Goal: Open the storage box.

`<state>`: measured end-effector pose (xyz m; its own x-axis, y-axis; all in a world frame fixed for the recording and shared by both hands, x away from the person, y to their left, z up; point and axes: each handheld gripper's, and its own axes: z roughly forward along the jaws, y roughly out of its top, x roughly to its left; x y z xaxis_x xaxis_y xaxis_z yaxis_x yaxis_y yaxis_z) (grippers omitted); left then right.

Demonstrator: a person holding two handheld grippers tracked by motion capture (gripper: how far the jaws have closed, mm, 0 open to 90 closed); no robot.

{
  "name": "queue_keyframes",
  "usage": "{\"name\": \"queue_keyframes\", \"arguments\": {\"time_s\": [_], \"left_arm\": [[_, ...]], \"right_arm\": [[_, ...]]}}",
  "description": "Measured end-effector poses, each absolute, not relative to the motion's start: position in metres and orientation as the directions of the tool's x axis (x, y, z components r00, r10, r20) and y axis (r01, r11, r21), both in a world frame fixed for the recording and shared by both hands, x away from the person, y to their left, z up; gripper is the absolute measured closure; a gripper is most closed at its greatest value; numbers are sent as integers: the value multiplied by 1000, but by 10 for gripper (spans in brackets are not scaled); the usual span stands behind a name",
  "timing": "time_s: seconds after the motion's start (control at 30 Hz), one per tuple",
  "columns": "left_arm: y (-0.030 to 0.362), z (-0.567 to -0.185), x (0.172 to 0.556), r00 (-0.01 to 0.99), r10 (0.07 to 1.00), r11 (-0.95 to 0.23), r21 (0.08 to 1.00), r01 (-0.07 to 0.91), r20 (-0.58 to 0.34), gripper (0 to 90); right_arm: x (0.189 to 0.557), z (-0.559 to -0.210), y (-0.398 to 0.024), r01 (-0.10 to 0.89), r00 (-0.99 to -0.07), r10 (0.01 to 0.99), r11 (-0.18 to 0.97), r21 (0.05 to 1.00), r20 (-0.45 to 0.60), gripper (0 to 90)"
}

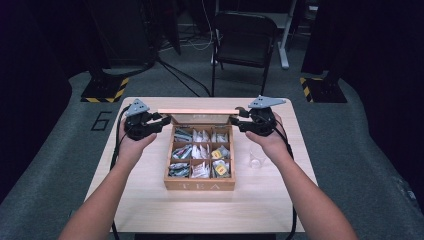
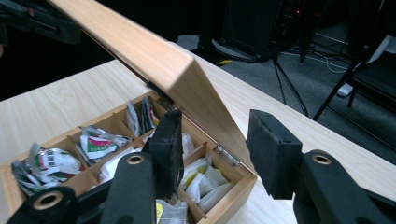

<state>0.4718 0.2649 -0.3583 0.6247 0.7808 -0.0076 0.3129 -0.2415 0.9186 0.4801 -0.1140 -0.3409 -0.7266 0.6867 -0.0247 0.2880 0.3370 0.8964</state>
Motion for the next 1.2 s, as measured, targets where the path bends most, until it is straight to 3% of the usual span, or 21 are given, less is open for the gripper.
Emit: {"name": "queue_keyframes", "arguments": {"time_s": [0.63,1.2], "left_arm": [[265,-351,490,617,787,-222,924,311,-19,612],[264,-347,502,612,790,-220,927,305,-14,620]], "right_arm": [[509,-361,-109,317,-697,717,329,890,-17,550],[528,-370,-104,331,-674,739,310,891,-6,607]]}}
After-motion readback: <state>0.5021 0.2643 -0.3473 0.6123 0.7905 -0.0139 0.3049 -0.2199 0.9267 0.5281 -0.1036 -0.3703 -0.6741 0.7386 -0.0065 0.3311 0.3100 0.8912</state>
